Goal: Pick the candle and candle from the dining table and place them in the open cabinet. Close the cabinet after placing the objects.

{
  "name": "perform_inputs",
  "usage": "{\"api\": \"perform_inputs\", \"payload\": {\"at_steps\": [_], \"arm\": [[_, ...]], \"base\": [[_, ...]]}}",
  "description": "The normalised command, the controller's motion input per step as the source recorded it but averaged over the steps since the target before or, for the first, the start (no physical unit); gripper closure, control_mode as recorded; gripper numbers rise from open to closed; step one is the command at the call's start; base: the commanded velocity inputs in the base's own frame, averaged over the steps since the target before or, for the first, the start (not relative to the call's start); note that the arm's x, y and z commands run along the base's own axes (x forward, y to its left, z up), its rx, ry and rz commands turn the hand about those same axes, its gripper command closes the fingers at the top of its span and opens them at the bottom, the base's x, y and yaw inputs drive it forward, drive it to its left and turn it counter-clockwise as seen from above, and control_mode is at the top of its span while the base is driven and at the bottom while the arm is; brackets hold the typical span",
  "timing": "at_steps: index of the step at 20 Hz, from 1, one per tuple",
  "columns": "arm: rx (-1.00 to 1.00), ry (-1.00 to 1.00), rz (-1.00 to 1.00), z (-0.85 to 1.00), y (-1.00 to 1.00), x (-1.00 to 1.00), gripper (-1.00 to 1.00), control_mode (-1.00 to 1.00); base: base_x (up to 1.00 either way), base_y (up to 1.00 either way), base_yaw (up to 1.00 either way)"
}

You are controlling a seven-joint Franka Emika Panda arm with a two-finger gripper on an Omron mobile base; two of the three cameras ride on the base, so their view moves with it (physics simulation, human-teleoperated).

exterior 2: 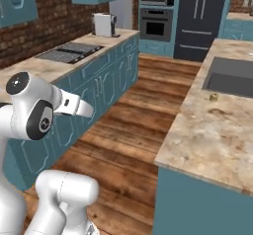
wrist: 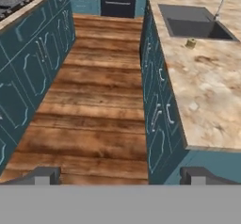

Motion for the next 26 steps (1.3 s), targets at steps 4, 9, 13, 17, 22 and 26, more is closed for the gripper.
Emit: {"api": "perform_inputs", "payload": {"at_steps": [4, 9, 13, 17, 22, 26], "arm": [[0.0, 0.0, 0.0, 0.0, 0.0, 0.0, -1.0, 1.0], [0.0, 0.0, 0.0, 0.0, 0.0, 0.0, -1.0, 1.0], [0.0, 0.0, 0.0, 0.0, 0.0, 0.0, -1.0, 1.0], [0.0, 0.0, 0.0, 0.0, 0.0, 0.0, -1.0, 1.0], [0.0, 0.0, 0.0, 0.0, 0.0, 0.0, -1.0, 1.0], [0.0, 0.0, 0.0, 0.0, 0.0, 0.0, -1.0, 1.0]], "base": [[0.46, 0.29, -0.37], [0.52, 0.32, -0.37], [0.54, 0.36, -0.38], [0.52, 0.39, -0.37], [0.48, 0.4, -0.37], [0.45, 0.49, -0.37]]}}
